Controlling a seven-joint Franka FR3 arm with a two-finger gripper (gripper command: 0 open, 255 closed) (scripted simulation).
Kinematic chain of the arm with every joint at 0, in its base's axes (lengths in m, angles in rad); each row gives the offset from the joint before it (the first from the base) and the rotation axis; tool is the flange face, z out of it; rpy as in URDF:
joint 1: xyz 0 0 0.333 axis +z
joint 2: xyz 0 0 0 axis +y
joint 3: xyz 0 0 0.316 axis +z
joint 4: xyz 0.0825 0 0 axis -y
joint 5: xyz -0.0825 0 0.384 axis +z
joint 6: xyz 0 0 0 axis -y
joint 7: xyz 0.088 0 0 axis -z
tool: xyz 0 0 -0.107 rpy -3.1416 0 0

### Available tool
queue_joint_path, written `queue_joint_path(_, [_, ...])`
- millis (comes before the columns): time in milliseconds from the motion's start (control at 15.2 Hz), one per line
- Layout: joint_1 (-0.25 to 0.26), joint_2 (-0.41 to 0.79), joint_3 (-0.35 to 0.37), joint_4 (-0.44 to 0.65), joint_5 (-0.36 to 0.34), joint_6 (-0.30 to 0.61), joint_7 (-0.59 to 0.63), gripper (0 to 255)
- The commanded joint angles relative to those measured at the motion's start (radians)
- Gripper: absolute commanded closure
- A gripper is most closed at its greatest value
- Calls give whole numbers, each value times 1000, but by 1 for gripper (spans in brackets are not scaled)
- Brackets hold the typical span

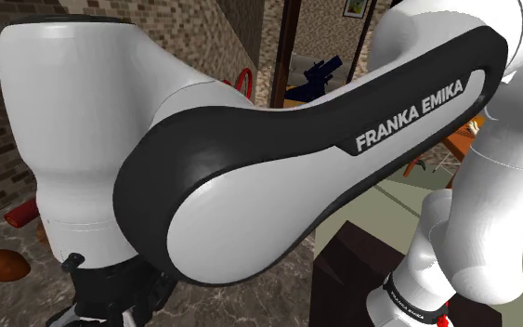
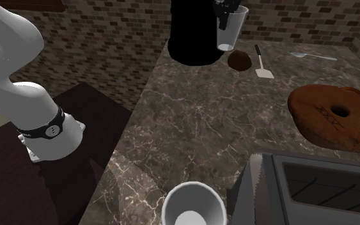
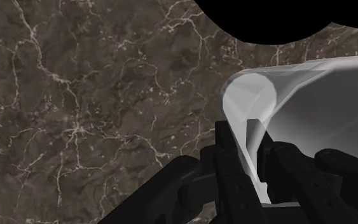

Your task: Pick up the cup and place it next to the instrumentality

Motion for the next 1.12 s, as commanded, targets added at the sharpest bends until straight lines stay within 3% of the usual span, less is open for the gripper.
queue_joint_path(0, [2, 8, 0, -19, -5, 27, 2, 255])
queue_joint_path(1056, [21, 101, -15, -141, -64, 227, 23, 255])
